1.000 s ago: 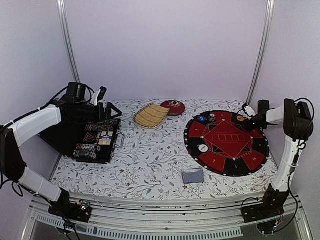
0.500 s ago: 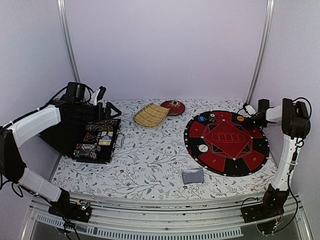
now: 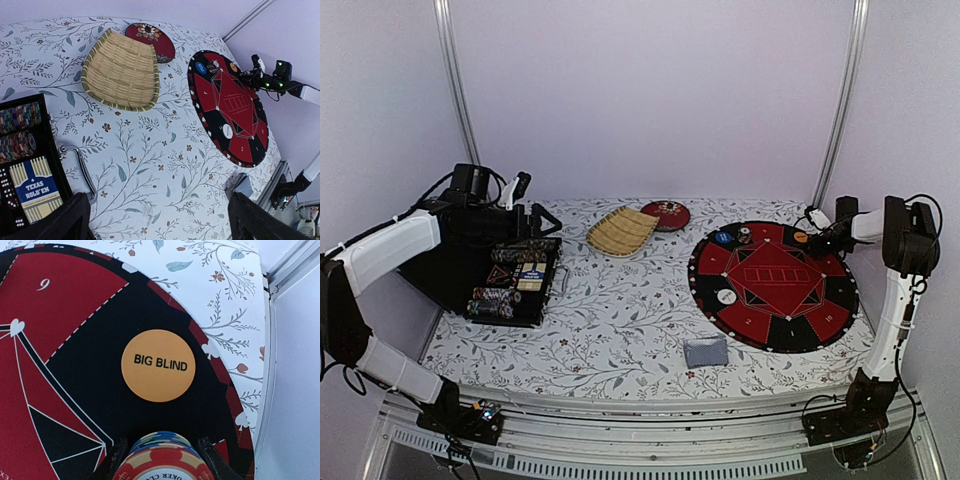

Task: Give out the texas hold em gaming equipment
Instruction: Place the poker chips pile in the big blind area.

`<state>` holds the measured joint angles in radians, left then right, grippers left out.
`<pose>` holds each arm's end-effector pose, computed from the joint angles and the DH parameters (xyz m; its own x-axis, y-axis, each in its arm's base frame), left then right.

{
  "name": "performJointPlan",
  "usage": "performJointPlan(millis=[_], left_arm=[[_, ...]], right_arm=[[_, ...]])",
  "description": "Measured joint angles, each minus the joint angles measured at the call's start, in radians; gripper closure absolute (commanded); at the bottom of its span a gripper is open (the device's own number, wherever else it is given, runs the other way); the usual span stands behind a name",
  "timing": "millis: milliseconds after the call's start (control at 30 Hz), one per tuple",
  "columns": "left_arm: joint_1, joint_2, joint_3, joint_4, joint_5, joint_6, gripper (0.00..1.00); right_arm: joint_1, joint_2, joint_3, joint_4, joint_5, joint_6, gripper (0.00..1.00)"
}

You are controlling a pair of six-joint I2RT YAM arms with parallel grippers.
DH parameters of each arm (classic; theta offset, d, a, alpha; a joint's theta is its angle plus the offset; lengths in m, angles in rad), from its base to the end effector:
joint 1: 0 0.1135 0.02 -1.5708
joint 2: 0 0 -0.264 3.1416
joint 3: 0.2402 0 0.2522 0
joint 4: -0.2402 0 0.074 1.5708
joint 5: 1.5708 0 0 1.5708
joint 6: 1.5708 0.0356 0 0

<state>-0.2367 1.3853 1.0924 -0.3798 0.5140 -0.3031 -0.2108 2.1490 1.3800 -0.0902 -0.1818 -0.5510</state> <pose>0.2927 -0.0886 0.2943 -0.7506 -0.0863 -0.6551 0.3709 0.7655 -0.5258 0.4445 -0.0885 0.1248 -0.6783 -0.3814 -0.6281 -0.3107 0.9234 -0.2252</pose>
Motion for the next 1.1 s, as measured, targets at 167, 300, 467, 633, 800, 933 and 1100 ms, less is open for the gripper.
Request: performJointPlan(millis=[167, 300, 467, 633, 800, 933, 1100], left_arm=[[0.0, 0.0, 0.0, 0.0, -0.001, 0.0, 0.02], [0.002, -0.005, 0.0, 0.0, -0.006, 0.0, 0.02], [0.004, -0.007, 0.0, 0.0, -0.007, 0.0, 0.02], [0.006, -0.008, 0.0, 0.0, -0.008, 0.0, 0.02], [0.007, -0.015, 0.0, 0.0, -0.009, 0.0, 0.02], [0.01, -0.02, 0.0, 0.0, -0.011, 0.001, 0.02], [0.014, -0.02, 0.0, -0.002, -0.019, 0.004, 0.02]], right_arm=[[0.0, 0.004, 0.022, -0.039, 0.014, -0.015, 0.98], [0.0, 0.004, 0.023, -0.047, 0.014, -0.019, 0.97], [0.0, 0.004, 0.023, -0.05, 0.013, -0.022, 0.92], [0.0, 0.004, 0.023, -0.051, 0.013, -0.026, 0.73], [0.0, 0.004, 0.024, -0.052, 0.013, -0.029, 0.63], [0.0, 0.004, 0.032, -0.068, 0.014, -0.029, 0.59], [0.0, 0.005, 0.037, -0.082, 0.014, -0.032, 0.53]])
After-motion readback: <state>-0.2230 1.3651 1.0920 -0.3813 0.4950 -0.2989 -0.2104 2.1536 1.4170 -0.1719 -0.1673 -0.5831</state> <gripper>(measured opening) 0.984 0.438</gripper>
